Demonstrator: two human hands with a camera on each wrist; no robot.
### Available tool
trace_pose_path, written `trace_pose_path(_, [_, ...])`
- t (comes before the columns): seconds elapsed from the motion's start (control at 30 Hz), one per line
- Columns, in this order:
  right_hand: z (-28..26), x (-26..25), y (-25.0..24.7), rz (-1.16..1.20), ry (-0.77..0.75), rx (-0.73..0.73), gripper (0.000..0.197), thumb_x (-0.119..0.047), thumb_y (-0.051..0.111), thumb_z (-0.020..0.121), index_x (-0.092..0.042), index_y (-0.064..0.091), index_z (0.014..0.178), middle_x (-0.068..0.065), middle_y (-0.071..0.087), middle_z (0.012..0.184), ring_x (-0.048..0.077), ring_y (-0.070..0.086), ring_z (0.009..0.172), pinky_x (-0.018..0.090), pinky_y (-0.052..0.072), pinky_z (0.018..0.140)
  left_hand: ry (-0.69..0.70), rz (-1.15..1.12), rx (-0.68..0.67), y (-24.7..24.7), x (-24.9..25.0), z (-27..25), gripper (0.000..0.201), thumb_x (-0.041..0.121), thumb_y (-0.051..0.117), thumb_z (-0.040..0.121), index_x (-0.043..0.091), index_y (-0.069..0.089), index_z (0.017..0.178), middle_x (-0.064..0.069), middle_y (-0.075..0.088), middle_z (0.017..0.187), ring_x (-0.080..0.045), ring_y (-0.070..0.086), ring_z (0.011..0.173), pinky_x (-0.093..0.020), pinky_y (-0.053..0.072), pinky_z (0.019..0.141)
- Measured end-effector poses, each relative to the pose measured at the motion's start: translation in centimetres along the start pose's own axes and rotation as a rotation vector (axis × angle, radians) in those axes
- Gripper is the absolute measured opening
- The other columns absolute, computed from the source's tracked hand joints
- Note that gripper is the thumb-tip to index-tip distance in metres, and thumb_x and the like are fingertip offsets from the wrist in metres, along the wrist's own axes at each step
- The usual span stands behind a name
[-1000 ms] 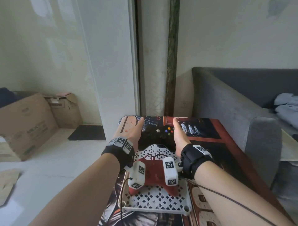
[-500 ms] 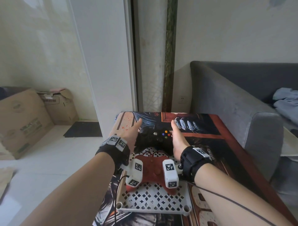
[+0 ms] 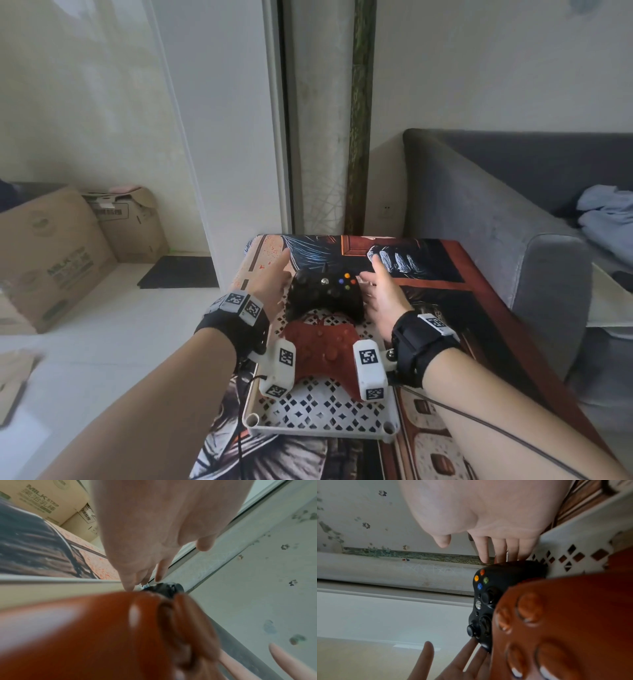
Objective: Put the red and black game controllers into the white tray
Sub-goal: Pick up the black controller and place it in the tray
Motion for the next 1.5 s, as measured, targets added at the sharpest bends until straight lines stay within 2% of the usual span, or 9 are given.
trace_pose_path(0.17, [-1.3, -0.6, -1.3, -0.026, -0.07, -0.012, 0.076, -0.063, 0.042, 0.096, -0.006, 0.044, 0.146, 0.014, 0.048, 0.15, 0.024, 0.043, 0.14, 0.037, 0.032, 0.116, 0.022, -0.054, -0.006, -1.8, -1.4, -1.8, 0.084, 0.065, 0.036, 0.102, 0.004, 0.033, 0.16, -0.007, 0.036, 0.169, -0.027, 0.033, 0.156, -0.045, 0.021, 0.128])
trace_pose_path(0.53, [-4.1, 3.3, -5.2, 0.009, -0.034, 0.056, 0.076, -0.057, 0.042, 0.099, -0.006, 0.031, 0.154, 0.017, 0.033, 0.16, 0.028, 0.034, 0.146, 0.041, 0.027, 0.118, -0.013, -0.179, 0.007, -4.2, -6.4, -4.5, 0.09, 0.069, 0.037, 0.1, 0.002, 0.031, 0.16, -0.02, 0.042, 0.163, -0.034, 0.041, 0.15, -0.049, 0.029, 0.126])
trace_pose_path(0.7, [-5.5, 4.7, -5.1, 0.07, -0.026, 0.045, 0.073, -0.052, 0.045, 0.1, -0.006, 0.03, 0.154, 0.018, 0.036, 0.158, 0.026, 0.039, 0.143, 0.038, 0.032, 0.116, -0.06, -0.262, -0.007, -2.9, -7.1, -5.7, 0.087, 0.065, 0.036, 0.102, 0.0, 0.031, 0.159, -0.021, 0.046, 0.159, -0.033, 0.053, 0.126, -0.047, 0.042, 0.106])
trace_pose_path(0.9, [-6.6, 4.6, -4.8, 0.092, -0.02, 0.013, 0.067, -0.051, 0.046, 0.1, -0.008, 0.036, 0.151, 0.019, 0.047, 0.149, 0.025, 0.057, 0.121, 0.029, 0.041, 0.093, -0.072, -0.232, -0.02, -1.8, -6.4, -6.0, 0.086, 0.064, 0.035, 0.103, 0.0, 0.029, 0.16, -0.022, 0.041, 0.163, -0.037, 0.043, 0.148, -0.052, 0.034, 0.12])
trace_pose_path(1.0, [-7.0, 4.0, -5.0, 0.076, -0.032, -0.006, 0.057, -0.047, 0.042, 0.103, -0.008, 0.045, 0.146, 0.016, 0.059, 0.134, 0.013, 0.058, 0.081, 0.024, 0.047, 0.065, -0.062, -0.236, -0.025, -0.8, -6.0, -5.8, 0.086, 0.064, 0.037, 0.102, -0.001, 0.03, 0.159, -0.023, 0.045, 0.16, -0.037, 0.049, 0.14, -0.051, 0.035, 0.118])
trace_pose_path(1.07, [-6.8, 3.5, -5.5, 0.073, -0.04, 0.003, 0.058, -0.047, 0.041, 0.104, -0.007, 0.045, 0.145, 0.016, 0.058, 0.134, 0.011, 0.056, 0.077, 0.023, 0.045, 0.061, -0.051, -0.242, -0.05, 0.4, -5.8, -5.5, 0.082, 0.063, 0.036, 0.103, -0.001, 0.036, 0.156, -0.024, 0.052, 0.149, -0.034, 0.054, 0.124, -0.049, 0.04, 0.11])
trace_pose_path(1.27, [-6.1, 2.5, -8.1, 0.13, -0.004, 0.08, 0.071, -0.055, 0.046, 0.099, -0.01, 0.035, 0.152, 0.018, 0.045, 0.151, 0.028, 0.051, 0.13, 0.03, 0.045, 0.072, -0.019, -0.244, -0.083, 3.3, -5.4, -4.0, 0.07, 0.062, 0.038, 0.103, 0.01, 0.048, 0.149, -0.016, 0.065, 0.125, -0.031, 0.062, 0.113, -0.046, 0.047, 0.101])
trace_pose_path(1.4, [-5.1, 2.0, -9.8, 0.154, 0.0, 0.104, 0.078, -0.06, 0.047, 0.096, -0.011, 0.032, 0.154, 0.017, 0.041, 0.155, 0.027, 0.045, 0.138, 0.035, 0.043, 0.089, 0.002, -0.23, -0.113, 5.1, -4.8, -2.7, 0.064, 0.058, 0.035, 0.106, 0.007, 0.058, 0.138, -0.019, 0.066, 0.134, -0.03, 0.064, 0.107, -0.044, 0.049, 0.094])
trace_pose_path(1.5, [-4.1, 2.0, -11.0, 0.155, -0.008, 0.14, 0.083, -0.065, 0.049, 0.092, -0.011, 0.034, 0.153, 0.015, 0.041, 0.156, 0.026, 0.043, 0.139, 0.042, 0.038, 0.104, 0.0, -0.198, -0.154, 6.7, -4.6, -2.2, 0.062, 0.059, 0.029, 0.107, 0.009, 0.065, 0.116, -0.017, 0.07, 0.113, -0.028, 0.064, 0.097, -0.04, 0.048, 0.079])
Point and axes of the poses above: each hand's wrist, its own z-axis towards the middle knuckle, its own y-axis out of the palm, x = y × z, the point moved 9 cm from there along z, towards the middle knuckle
